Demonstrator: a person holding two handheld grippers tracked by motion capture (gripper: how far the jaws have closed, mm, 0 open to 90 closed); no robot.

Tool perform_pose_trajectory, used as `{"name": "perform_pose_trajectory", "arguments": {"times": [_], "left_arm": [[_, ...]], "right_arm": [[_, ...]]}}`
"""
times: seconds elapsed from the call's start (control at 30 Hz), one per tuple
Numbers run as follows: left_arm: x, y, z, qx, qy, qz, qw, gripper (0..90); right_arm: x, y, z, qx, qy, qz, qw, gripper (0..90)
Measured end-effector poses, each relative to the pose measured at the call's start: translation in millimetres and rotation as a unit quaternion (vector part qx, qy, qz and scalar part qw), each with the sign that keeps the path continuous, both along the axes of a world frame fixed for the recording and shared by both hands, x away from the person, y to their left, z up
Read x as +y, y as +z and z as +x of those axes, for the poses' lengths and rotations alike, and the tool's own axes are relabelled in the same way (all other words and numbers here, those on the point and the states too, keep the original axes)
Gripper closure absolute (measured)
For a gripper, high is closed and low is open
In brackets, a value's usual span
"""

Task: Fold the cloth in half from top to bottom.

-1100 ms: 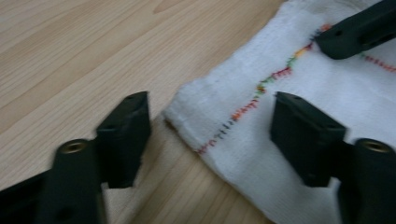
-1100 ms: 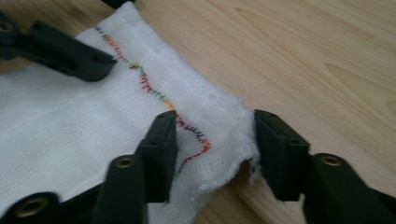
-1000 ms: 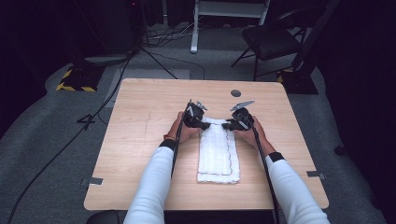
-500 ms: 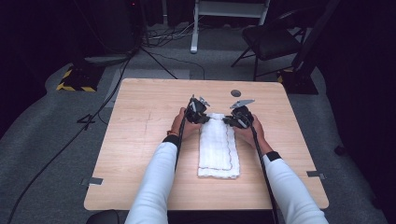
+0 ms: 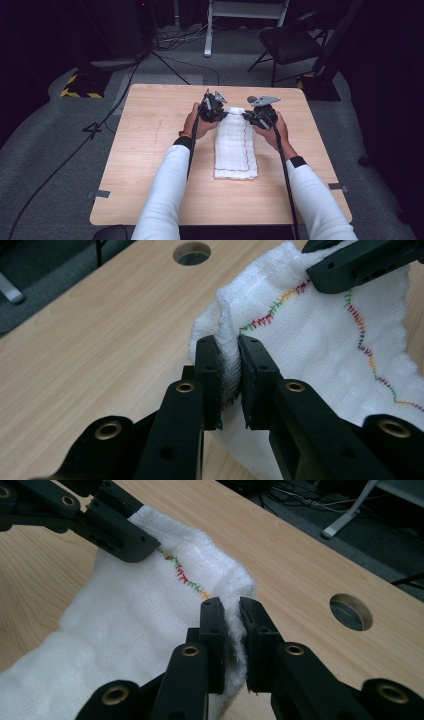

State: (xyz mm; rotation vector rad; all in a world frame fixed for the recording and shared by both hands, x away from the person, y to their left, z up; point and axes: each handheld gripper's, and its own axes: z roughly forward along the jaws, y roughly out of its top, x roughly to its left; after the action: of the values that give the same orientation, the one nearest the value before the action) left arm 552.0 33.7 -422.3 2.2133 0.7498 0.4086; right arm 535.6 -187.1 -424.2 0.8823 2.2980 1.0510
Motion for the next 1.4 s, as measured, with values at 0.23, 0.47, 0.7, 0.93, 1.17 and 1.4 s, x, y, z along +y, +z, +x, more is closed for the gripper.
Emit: {"name": "perform_pose_trajectory", "arguments": {"times": [0.23, 0.47, 0.7, 0.93, 1.17, 1.4], "left_arm": [[7.0, 12.3, -9.7, -0.011, -0.02, -0.019, 0.9996, 79.9], [12.3, 11.9, -31.5, -0.012, -0.048, -0.031, 0.9983, 80.0], [16.9, 6.2, -54.3, -0.016, -0.079, -0.03, 0.9963, 80.0], [16.0, 3.4, -75.0, -0.022, -0.107, -0.02, 0.9938, 80.0], [16.3, -10.4, -91.9, -0.014, -0.126, -0.019, 0.9917, 79.0], [17.6, -23.2, -102.6, -0.001, -0.14, -0.014, 0.9901, 77.7]], "right_arm": [[-3.0, 14.1, -8.7, -0.014, 0.01, 0.012, 0.9998, 81.2], [-9.5, 16.8, -25.6, -0.016, 0.036, 0.021, 0.999, 81.2], [-15.6, 12.5, -47.1, -0.008, 0.067, 0.034, 0.9971, 81.3], [-22.1, 6.9, -65.7, -0.002, 0.087, 0.043, 0.9953, 81.3], [-27.3, -4.5, -81.8, 0.012, 0.11, 0.041, 0.993, 81.2], [-26.1, -15.7, -93.6, 0.029, 0.13, 0.031, 0.9906, 81.0]]}}
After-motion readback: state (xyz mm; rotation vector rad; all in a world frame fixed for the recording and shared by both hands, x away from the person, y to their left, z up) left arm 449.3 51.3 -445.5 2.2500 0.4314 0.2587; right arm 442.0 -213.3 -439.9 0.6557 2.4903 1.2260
